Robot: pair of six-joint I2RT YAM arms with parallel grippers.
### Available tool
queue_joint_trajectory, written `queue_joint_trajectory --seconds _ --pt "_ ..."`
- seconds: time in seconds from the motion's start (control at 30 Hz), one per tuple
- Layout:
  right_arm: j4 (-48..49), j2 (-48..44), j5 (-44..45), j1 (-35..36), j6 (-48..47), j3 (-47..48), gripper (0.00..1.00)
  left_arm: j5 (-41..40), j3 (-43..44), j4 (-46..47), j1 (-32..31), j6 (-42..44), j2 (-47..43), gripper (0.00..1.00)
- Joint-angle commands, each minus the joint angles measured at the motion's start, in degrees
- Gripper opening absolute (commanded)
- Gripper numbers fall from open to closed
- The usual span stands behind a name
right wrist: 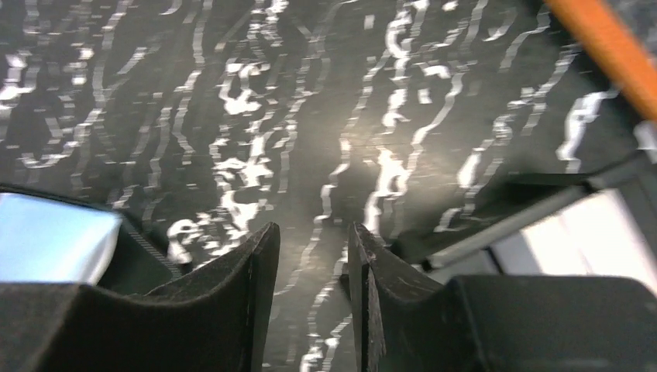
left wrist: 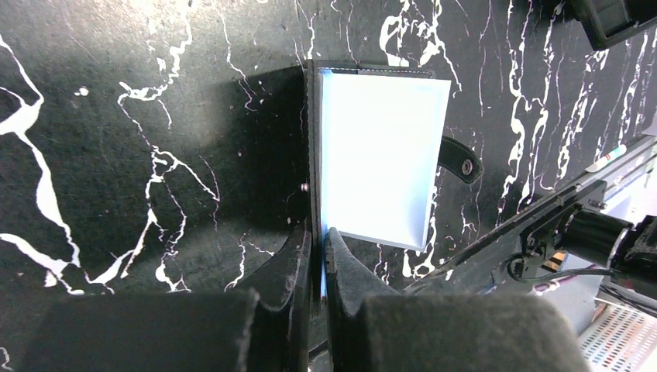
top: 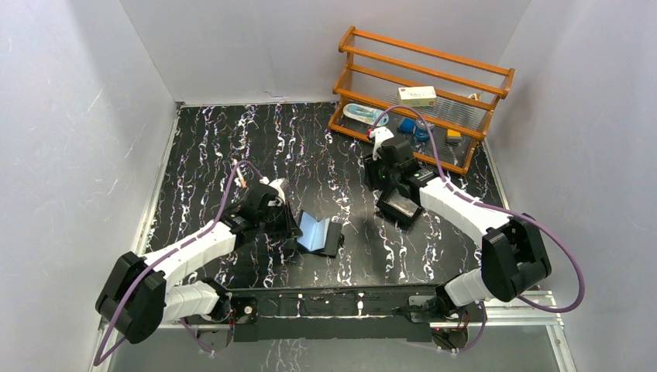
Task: Put the credit cards into the card holder
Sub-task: Pick up the credit card from the card box.
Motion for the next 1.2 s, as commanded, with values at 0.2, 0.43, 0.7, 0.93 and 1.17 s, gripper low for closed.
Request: queue_joint_trajectory --seconds 0.2,0.43,0.7,0.93,1.17 --pt "-4.0 -1.9 13.4 -6.1 -31.9 2.0 0.55 -1.6 6.6 -5.7 0.0 3.7 0.6 0.0" --pt "-4.1 -1.9 13.9 -11.0 -39.3 0.4 0.58 -0.7 7.2 -6.4 0.0 3.4 -0.5 0.0" --pt "-3.3 -3.2 10.5 -12.5 -44.7 -3.1 0.62 -0.6 7.1 -6.4 0.0 3.1 -0.6 0.0" --pt "1.0 -3.7 9.8 -12.5 -48.1 -6.6 0.63 -0.1 7.8 -6.4 0.0 3.2 0.2 0.0" --pt "5.5 -1.9 12.2 -12.5 -50.7 -8.5 0.63 0.2 7.9 -6.4 0.0 2.9 0.4 0.0"
